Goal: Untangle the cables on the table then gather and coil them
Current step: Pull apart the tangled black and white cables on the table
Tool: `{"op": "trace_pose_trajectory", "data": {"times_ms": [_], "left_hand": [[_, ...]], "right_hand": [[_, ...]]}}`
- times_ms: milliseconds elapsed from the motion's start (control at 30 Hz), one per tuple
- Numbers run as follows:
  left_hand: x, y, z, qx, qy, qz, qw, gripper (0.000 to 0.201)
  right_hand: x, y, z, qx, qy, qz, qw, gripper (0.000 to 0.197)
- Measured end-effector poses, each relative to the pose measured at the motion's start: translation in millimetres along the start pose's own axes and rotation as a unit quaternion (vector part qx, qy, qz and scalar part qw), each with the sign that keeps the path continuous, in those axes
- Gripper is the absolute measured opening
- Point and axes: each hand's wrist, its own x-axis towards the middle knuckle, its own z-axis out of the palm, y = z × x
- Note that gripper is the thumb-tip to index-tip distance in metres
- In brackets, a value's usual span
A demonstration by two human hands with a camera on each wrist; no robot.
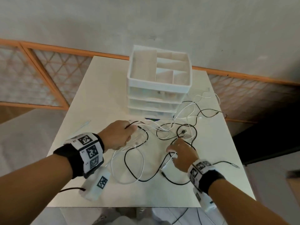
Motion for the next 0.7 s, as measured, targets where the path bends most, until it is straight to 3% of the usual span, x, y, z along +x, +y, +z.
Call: {"op": "trace_pose_trajectory", "data": {"times_ms": [67,133,200,367,433,600,700], "left_hand": [[-2.9,7.7,5.7,-0.023,-0.014,0.028,0.999,0.03],[-5.0,15.2,8.4,-0.061,-0.023,0.039,0.997,0.03],[-4.9,19.5,9.8,-0.074,-0.024,0.051,0.996,0.03],[3.9,19.4,9.2,0.056,0.032,0.126,0.99,0.032],[4.5,21.2,12.0,0.077,0.036,0.148,0.985,0.03],[-2.4,26.3,16.0,0.057,0.038,0.21,0.975,0.024],[-0.4,30.2,6.1,0.057,0.058,0.202,0.976,0.02]], "right_hand": [[-2.7,0.6,12.3,-0.034,-0.011,0.011,0.999,0.023],[-1.6,0.1,10.6,-0.032,0.024,0.03,0.999,0.01],[3.6,-3.5,-1.3,-0.029,0.072,0.015,0.997,0.01],[1.8,-43.4,-70.4,0.03,0.112,-0.151,0.982,0.017],[-2.3,-67.5,-87.8,0.073,0.116,-0.184,0.973,0.016],[-3.6,-101.7,-113.2,0.185,0.175,-0.167,0.953,0.013],[1.1,-101.6,-122.5,0.259,0.167,-0.134,0.942,0.018]]}}
